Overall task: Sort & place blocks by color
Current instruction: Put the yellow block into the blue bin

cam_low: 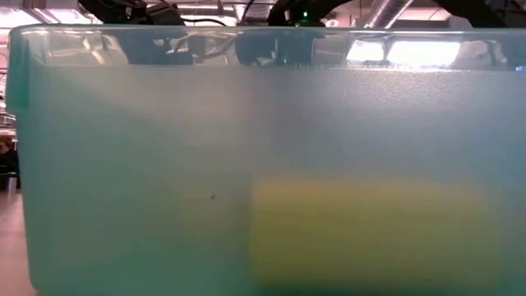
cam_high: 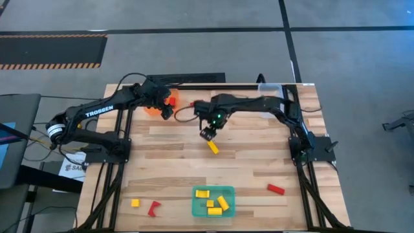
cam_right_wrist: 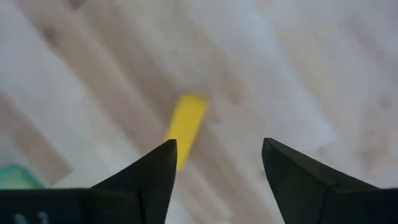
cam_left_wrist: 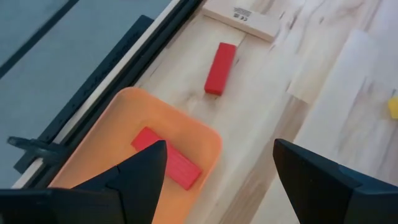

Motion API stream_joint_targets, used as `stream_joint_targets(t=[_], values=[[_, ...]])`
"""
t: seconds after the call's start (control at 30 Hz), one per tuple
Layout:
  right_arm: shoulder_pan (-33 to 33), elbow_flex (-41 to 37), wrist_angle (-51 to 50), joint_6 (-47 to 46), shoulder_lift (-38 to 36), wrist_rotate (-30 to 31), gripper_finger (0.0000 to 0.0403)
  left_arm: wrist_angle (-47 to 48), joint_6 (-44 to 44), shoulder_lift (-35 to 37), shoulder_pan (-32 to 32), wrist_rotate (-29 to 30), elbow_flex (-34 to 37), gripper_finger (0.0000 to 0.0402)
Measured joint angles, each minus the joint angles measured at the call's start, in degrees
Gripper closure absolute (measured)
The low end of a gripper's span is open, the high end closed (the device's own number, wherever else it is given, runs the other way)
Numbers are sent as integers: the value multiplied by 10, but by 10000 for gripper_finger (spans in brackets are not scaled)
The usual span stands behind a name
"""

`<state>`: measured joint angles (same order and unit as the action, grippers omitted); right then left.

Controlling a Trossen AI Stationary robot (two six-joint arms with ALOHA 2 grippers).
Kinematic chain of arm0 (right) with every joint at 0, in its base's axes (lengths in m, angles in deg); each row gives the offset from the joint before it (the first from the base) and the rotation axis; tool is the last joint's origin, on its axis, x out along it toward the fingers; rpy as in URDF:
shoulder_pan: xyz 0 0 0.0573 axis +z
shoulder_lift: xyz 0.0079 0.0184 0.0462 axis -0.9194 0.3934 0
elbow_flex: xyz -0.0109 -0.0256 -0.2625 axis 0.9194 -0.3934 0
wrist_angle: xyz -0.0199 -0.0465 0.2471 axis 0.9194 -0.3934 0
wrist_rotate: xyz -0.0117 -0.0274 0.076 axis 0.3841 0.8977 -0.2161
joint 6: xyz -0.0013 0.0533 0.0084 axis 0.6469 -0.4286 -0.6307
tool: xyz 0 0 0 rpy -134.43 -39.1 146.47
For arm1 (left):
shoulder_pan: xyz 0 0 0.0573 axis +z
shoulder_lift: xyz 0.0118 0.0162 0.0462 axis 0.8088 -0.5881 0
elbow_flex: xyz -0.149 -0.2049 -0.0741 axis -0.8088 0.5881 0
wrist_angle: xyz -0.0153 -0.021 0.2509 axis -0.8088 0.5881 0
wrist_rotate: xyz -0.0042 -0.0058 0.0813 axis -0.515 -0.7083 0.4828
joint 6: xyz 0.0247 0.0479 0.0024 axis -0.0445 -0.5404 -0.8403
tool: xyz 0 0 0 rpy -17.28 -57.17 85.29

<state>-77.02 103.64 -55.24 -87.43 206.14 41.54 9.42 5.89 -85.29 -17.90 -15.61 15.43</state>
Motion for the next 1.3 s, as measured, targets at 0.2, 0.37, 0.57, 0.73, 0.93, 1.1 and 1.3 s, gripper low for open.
stream_joint_targets(t=[0.2, 0.37, 0.57, 0.73, 0.93, 1.1, 1.3], values=[[39, -1, 16, -35, 29, 22, 131, -4, -27, 0, 0, -4, 0, 121], [62, 0, 18, -68, 62, 40, 131, -2, -61, 0, 0, -3, 0, 121], [72, 0, 18, -84, 100, 35, 131, 3, -85, 0, 0, -4, 0, 121], [78, 2, 15, -94, 118, 41, 143, 28, -95, 0, 0, -4, 0, 121], [89, 0, 19, -93, 114, 50, 248, 60, -105, 0, 0, -4, 0, 121], [108, -2, -2, -96, 79, 53, 329, 64, -109, 19, 13, -16, 0, 136], [148, 0, -20, -152, -30, 45, 329, 28, -115, 31, 39, -66, 0, 158]])
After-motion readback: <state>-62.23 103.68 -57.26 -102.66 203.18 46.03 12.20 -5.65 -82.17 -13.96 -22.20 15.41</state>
